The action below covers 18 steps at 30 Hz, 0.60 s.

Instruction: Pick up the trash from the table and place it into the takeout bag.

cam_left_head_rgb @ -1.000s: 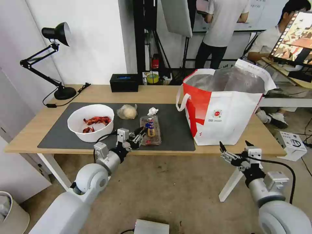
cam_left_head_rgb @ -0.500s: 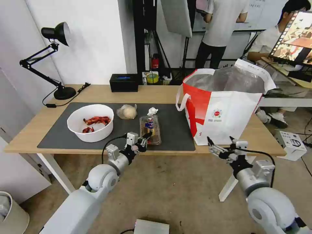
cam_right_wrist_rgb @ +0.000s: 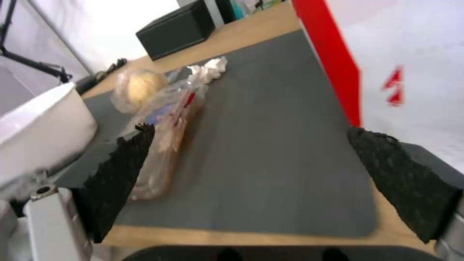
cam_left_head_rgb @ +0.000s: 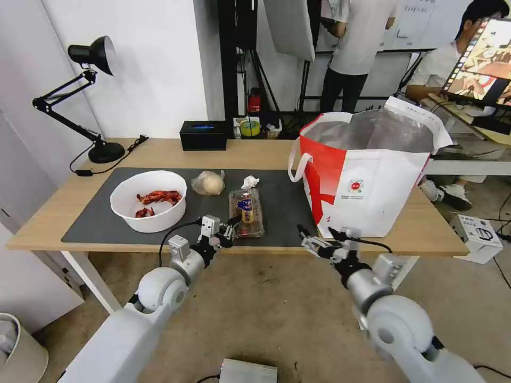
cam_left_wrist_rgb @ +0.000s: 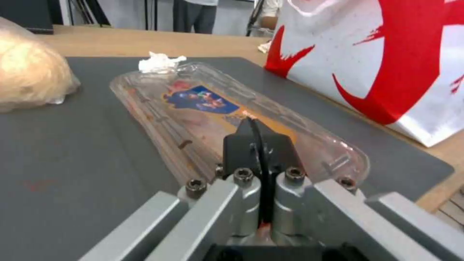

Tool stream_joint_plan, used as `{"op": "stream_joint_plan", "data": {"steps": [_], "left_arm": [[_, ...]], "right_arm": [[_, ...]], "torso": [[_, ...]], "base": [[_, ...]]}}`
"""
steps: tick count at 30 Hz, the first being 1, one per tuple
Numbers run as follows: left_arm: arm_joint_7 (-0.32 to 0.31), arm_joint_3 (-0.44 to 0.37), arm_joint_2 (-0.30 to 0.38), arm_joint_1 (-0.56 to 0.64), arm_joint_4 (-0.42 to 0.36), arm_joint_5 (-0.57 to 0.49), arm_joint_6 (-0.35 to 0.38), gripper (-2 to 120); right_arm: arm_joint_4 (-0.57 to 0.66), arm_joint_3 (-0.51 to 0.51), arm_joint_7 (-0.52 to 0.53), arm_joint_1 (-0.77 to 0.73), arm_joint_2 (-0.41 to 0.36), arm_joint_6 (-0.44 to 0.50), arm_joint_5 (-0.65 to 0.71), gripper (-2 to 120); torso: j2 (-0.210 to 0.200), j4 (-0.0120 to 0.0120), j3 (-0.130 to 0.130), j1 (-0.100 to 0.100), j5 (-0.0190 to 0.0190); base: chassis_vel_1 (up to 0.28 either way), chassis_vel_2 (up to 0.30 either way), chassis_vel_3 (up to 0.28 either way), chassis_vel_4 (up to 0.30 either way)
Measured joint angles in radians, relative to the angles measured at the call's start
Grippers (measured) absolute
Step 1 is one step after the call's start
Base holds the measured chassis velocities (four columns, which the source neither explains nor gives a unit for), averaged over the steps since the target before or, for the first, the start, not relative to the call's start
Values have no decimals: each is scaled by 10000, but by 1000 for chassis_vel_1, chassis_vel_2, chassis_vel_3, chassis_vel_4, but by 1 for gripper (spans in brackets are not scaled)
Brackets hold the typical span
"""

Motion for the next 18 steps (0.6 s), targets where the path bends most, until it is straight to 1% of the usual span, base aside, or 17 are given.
{"op": "stream_joint_plan", "data": {"steps": [3, 4, 5, 6, 7, 8, 10, 11, 13, 18], "left_arm": [[102, -94, -21, 111, -27, 175, -6, 0], [271, -375, -22, 391, -131, 323, -37, 0], [271, -375, -22, 391, -131, 323, -37, 0], [413, -567, 18, 580, -208, 328, -114, 0], [419, -626, 18, 638, -256, 230, -165, 0], [419, -626, 18, 638, -256, 230, -165, 0], [413, -645, 2, 635, -279, 175, -204, 0], [413, -645, 2, 635, -279, 175, -204, 0], [407, -672, -13, 619, -339, 139, -231, 0], [405, -676, -17, 619, -352, 135, -265, 0]], "right_arm": [[-171, -164, 136, 347, 100, -8, 426, 100], [-465, -458, 360, 930, 399, -57, 988, 100], [-465, -458, 360, 930, 399, -57, 988, 100], [-807, -730, 464, 1447, 688, -81, 1141, 100], [-1085, -927, 522, 1875, 917, -118, 1238, 100], [-1085, -927, 522, 1875, 917, -118, 1238, 100], [-1458, -1207, 658, 2394, 1258, -179, 1341, 100], [-1458, -1207, 658, 2394, 1258, -179, 1341, 100], [-1864, -1530, 743, 2830, 1608, -222, 1349, 100], [-2305, -1819, 816, 3183, 1976, -229, 1313, 100]], "torso": [[-1, -2, 0, 0, -1], [0, 0, 0, 0, -1], [0, 0, 0, 0, -1], [0, 1, 0, 0, 1], [0, 0, 0, 0, -1], [0, 0, 0, 0, -1], [0, 0, 0, 0, -1], [0, 0, 0, 0, -1], [0, 0, 0, 0, -1], [0, 1, 0, 0, -1]], "base": [[0, 0, 0, 0], [0, 0, 0, 0], [0, 0, 0, 0], [0, 0, 0, 0], [0, 0, 0, 0], [0, 0, 0, 0], [0, 0, 0, 0], [0, 0, 0, 0], [0, 0, 0, 0], [0, 0, 0, 0]]}}
